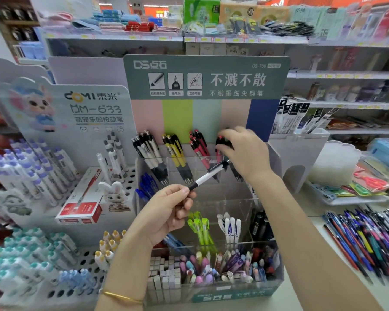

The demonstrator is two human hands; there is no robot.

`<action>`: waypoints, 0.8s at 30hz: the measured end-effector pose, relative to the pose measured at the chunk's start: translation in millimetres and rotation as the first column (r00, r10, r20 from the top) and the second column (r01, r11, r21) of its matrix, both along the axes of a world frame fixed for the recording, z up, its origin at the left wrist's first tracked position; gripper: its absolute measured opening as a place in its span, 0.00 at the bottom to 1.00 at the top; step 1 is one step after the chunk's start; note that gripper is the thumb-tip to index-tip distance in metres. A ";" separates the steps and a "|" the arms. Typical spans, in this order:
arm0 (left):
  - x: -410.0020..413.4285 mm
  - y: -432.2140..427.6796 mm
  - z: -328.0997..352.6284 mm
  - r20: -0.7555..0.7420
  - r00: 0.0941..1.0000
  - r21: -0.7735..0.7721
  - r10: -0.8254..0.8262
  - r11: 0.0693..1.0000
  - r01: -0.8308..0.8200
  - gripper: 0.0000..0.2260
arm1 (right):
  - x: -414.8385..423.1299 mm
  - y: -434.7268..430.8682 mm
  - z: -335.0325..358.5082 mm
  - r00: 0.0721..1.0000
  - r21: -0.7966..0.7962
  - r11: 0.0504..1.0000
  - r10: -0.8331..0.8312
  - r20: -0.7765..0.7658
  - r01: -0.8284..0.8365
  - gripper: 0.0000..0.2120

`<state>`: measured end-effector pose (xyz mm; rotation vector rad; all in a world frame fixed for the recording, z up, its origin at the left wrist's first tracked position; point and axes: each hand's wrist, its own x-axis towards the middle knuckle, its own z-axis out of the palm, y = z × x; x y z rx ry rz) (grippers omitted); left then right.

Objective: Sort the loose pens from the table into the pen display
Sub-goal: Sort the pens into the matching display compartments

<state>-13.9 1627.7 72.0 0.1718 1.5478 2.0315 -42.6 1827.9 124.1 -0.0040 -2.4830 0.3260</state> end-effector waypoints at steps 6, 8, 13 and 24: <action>2.2 -5.4 0.7 0.021 0.999 0.064 0.041 0.997 -0.042 0.08 | 1.5 10.2 1.4 0.995 -0.096 0.994 0.058 0.080 -0.050 0.20; 2.3 -6.5 1.7 0.032 0.998 0.115 0.048 0.992 -0.051 0.08 | 9.0 9.3 5.0 0.986 -0.317 0.937 0.119 -0.116 -0.150 0.20; 3.9 -9.3 4.2 0.055 0.998 0.254 0.023 0.966 -0.036 0.07 | 36.2 -17.2 11.8 0.950 -0.686 0.661 0.157 -0.268 -0.303 0.07; 2.1 -33.5 8.7 0.105 0.972 0.268 0.212 0.935 -0.233 0.11 | -8.3 -93.8 27.2 0.906 -0.682 0.599 0.323 -0.274 -0.420 0.03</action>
